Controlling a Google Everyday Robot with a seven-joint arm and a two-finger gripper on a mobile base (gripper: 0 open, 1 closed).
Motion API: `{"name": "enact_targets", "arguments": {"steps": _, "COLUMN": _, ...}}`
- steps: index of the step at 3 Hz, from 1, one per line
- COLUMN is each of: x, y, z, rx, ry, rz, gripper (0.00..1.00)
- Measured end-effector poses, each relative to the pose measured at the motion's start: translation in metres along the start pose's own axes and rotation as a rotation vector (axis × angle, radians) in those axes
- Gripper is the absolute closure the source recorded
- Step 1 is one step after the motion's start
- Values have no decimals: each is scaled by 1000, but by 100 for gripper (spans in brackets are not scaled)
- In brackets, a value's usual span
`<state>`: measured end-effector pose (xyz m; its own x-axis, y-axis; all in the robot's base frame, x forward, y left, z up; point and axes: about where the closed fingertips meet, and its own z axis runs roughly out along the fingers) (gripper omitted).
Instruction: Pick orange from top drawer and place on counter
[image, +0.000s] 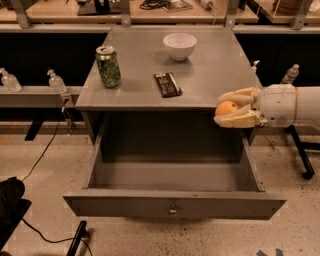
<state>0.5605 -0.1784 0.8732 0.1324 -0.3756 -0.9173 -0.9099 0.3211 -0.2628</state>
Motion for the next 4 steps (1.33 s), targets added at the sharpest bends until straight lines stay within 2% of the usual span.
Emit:
{"name": "enact_targets", "arguments": {"steps": 1, "x": 0, "y": 0, "z": 0, "rx": 0, "ry": 0, "rz": 0, "gripper": 100}}
{"name": "enact_targets", "arguments": {"steps": 2, "x": 10, "y": -8, "z": 10, "rx": -27, "ry": 20, "rz": 9, "gripper": 100}}
{"name": "enact_targets", "arguments": {"steps": 4, "x": 28, "y": -53, "z": 46, "rx": -58, "ry": 61, "rz": -8, "gripper": 100}}
